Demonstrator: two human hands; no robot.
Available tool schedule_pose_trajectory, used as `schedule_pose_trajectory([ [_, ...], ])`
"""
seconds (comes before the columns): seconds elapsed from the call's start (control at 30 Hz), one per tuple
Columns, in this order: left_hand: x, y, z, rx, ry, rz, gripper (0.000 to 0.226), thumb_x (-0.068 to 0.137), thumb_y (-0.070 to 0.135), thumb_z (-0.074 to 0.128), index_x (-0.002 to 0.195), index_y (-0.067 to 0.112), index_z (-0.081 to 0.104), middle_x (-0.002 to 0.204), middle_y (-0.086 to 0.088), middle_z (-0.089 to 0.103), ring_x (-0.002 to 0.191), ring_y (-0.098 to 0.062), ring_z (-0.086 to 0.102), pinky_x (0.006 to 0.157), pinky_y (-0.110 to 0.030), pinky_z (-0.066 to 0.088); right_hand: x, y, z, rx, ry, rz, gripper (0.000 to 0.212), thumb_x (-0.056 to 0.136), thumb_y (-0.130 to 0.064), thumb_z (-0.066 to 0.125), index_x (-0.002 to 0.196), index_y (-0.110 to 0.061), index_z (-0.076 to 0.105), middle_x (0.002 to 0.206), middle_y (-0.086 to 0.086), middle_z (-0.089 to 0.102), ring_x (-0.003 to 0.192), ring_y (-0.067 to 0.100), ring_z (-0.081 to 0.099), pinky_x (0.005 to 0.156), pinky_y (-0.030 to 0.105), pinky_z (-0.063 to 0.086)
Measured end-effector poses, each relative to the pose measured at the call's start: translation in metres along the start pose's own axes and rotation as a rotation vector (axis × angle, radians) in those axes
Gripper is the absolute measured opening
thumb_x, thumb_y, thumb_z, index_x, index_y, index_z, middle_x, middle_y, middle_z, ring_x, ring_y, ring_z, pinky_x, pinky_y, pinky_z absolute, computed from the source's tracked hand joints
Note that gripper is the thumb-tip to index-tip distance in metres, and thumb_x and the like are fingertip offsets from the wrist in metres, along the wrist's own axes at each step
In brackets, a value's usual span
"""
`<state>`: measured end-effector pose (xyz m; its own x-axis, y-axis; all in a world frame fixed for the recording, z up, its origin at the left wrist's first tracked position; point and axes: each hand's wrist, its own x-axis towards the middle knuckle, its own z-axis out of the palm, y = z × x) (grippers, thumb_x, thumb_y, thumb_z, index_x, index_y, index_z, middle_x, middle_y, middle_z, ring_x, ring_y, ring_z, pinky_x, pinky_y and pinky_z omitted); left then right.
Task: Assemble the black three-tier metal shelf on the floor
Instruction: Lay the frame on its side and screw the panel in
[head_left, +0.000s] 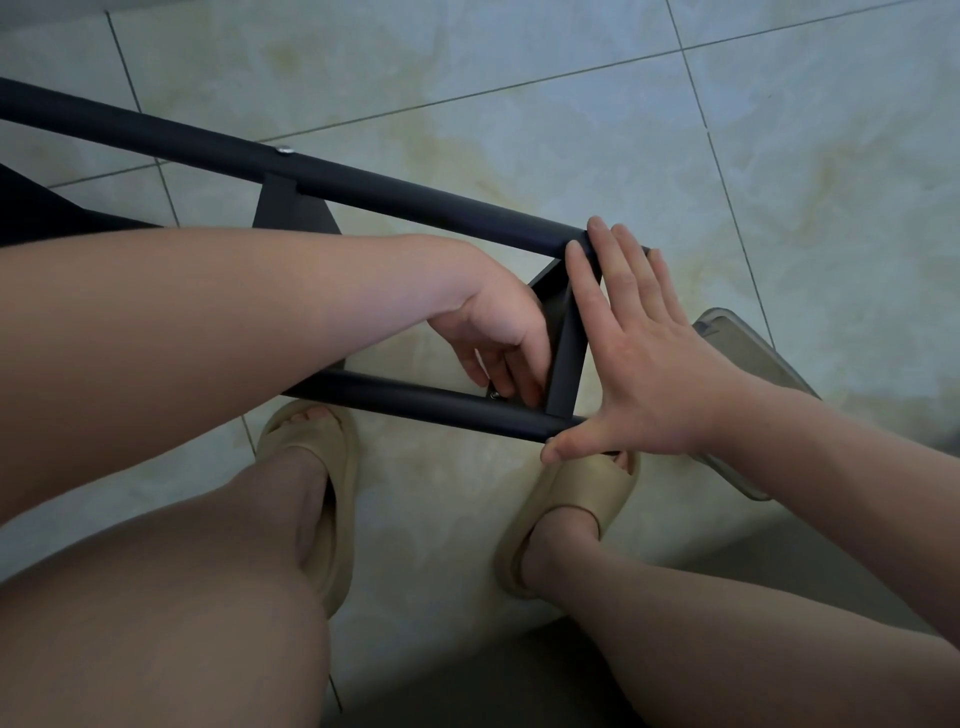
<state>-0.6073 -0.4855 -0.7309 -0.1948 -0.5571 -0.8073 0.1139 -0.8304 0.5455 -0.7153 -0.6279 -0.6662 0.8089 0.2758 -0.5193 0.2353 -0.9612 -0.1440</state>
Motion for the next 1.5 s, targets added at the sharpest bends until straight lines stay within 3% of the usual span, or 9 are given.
schedule_pose_trajectory([
  [0.17,0.006,-0.002,0.004,-0.043,0.012,0.028,0.006,0.089,0.007,0.068,0.093,0.011,0.070,0.077,0.001,0.071,0.066,-0.011,0.056,0.075,-0.026,0.048,0.000,0.000,-0.001,0.003,-0.004,0.000,0.158,0.049,-0.103,0.044,0.156,-0.009,-0.025,0.162,0.016,-0.033,0.150,0.031,-0.033,0.121,0.042,-0.021],
  [0.27,0.004,-0.002,0.002,-0.037,0.008,0.029,0.009,0.087,0.004,0.068,0.093,0.010,0.071,0.075,0.002,0.071,0.064,-0.010,0.055,0.071,-0.024,0.049,0.000,0.001,-0.002,0.006,-0.002,-0.002,0.158,0.049,-0.103,0.043,0.156,-0.009,-0.025,0.162,0.015,-0.033,0.150,0.031,-0.033,0.120,0.040,-0.024],
  [0.47,0.002,-0.003,0.000,-0.041,0.051,0.046,0.007,0.087,0.010,0.069,0.090,0.015,0.073,0.082,0.003,0.074,0.069,-0.013,0.055,0.076,-0.027,0.049,0.000,0.002,-0.001,0.013,-0.003,-0.002,0.158,0.048,-0.104,0.041,0.156,-0.010,-0.027,0.162,0.015,-0.034,0.150,0.030,-0.033,0.121,0.042,-0.021],
  [0.87,0.001,-0.002,-0.001,0.008,0.071,0.068,0.011,0.084,0.006,0.074,0.090,0.014,0.072,0.075,0.002,0.067,0.066,-0.011,0.051,0.068,-0.023,0.048,0.000,0.001,-0.002,0.018,-0.004,-0.001,0.158,0.049,-0.103,0.044,0.156,-0.010,-0.026,0.162,0.014,-0.035,0.149,0.030,-0.034,0.121,0.041,-0.022],
  [1.07,0.002,-0.001,0.000,0.010,0.047,0.069,0.013,0.085,0.012,0.072,0.075,0.018,0.076,0.081,0.001,0.073,0.061,-0.011,0.048,0.067,-0.024,0.047,0.001,0.002,-0.001,0.016,-0.002,-0.006,0.158,0.048,-0.104,0.043,0.156,-0.011,-0.026,0.162,0.014,-0.034,0.149,0.029,-0.034,0.120,0.040,-0.023],
  [1.3,0.005,-0.003,0.002,-0.017,0.069,0.090,0.010,0.084,0.003,0.073,0.085,0.013,0.070,0.071,0.002,0.065,0.061,-0.011,0.049,0.065,-0.023,0.047,0.001,0.003,0.000,0.015,0.006,-0.007,0.158,0.047,-0.104,0.040,0.156,-0.010,-0.026,0.162,0.015,-0.033,0.150,0.030,-0.033,0.119,0.038,-0.024],
  [1.5,0.001,0.000,-0.004,-0.016,0.081,0.075,0.007,0.086,0.012,0.072,0.089,0.018,0.074,0.080,0.006,0.072,0.067,-0.012,0.052,0.074,-0.026,0.049,0.001,0.002,-0.001,0.021,0.005,-0.010,0.158,0.047,-0.104,0.040,0.156,-0.011,-0.027,0.162,0.014,-0.034,0.149,0.029,-0.034,0.119,0.038,-0.025],
])
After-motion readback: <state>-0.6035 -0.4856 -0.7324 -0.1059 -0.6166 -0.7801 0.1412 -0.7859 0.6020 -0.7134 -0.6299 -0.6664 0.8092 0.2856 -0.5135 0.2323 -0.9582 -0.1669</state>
